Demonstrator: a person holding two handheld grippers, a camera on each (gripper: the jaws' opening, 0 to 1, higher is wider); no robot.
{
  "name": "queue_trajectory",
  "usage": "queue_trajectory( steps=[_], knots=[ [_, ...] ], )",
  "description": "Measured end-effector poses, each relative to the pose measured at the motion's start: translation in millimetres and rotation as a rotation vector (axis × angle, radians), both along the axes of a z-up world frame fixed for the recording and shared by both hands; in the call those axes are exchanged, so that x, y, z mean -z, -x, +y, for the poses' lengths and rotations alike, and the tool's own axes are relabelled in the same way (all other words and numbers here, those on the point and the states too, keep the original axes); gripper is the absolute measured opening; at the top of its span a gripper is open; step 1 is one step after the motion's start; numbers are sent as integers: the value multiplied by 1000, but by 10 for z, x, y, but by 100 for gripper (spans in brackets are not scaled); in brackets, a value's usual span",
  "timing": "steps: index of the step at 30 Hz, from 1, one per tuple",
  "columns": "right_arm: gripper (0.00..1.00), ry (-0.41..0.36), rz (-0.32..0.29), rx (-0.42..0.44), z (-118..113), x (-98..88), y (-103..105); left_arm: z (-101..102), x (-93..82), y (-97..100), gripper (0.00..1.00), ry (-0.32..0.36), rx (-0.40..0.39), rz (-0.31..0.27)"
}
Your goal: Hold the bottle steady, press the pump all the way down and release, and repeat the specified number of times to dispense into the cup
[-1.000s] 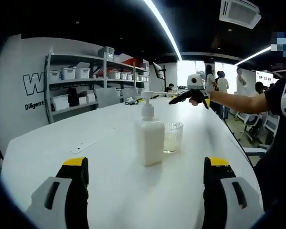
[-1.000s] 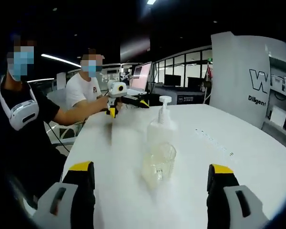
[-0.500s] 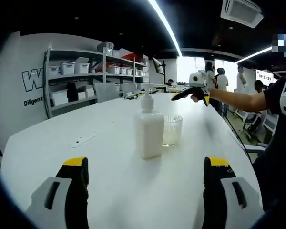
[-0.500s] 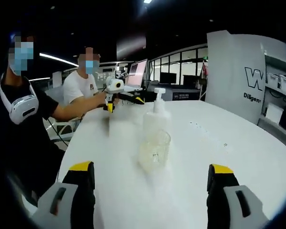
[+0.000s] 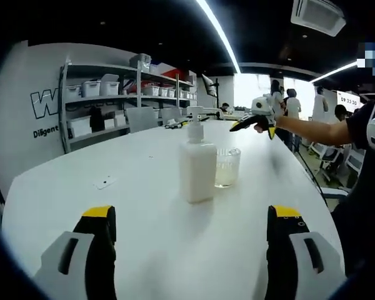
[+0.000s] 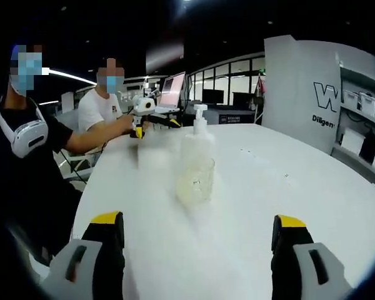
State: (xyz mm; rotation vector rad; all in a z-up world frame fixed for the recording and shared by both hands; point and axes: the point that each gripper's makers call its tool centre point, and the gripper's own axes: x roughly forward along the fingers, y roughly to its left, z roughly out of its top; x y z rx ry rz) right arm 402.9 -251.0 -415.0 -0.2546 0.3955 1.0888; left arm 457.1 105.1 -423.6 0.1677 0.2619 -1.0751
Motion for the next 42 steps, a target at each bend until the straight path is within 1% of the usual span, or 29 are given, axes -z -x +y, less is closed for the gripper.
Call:
queue_trajectory(
  steps=[6,11,16,20,22,25,29,32,42],
  knots=[
    [100,-3,2,8,-66,-5,19,38,19,3,99,5,-5,3],
    [100,-6,1,8,-123,-8,-11,56,39,17,99,-1,-7,5],
    [100,-20,0,3,-102,-17,26,80,10,32,99,4,-8,-4],
    [100,-28,0,7,-129,-37,28,100,-19,62,99,14,-7,-3],
    [100,-36,-1,8,-120,-56,42,124,-37,44,99,11,-17,-16],
    [100,-38,-2,7,-131,-75,33,134,-39,64,99,22,-6,7],
    [100,-40,4,5,-106,-64,66,165,-9,68,99,8,-5,14],
    [100,-30,3,7,-100,-44,74,169,1,90,99,16,3,26],
    [100,-34,4,9,-54,-35,109,191,22,78,99,13,-1,33]
  ],
)
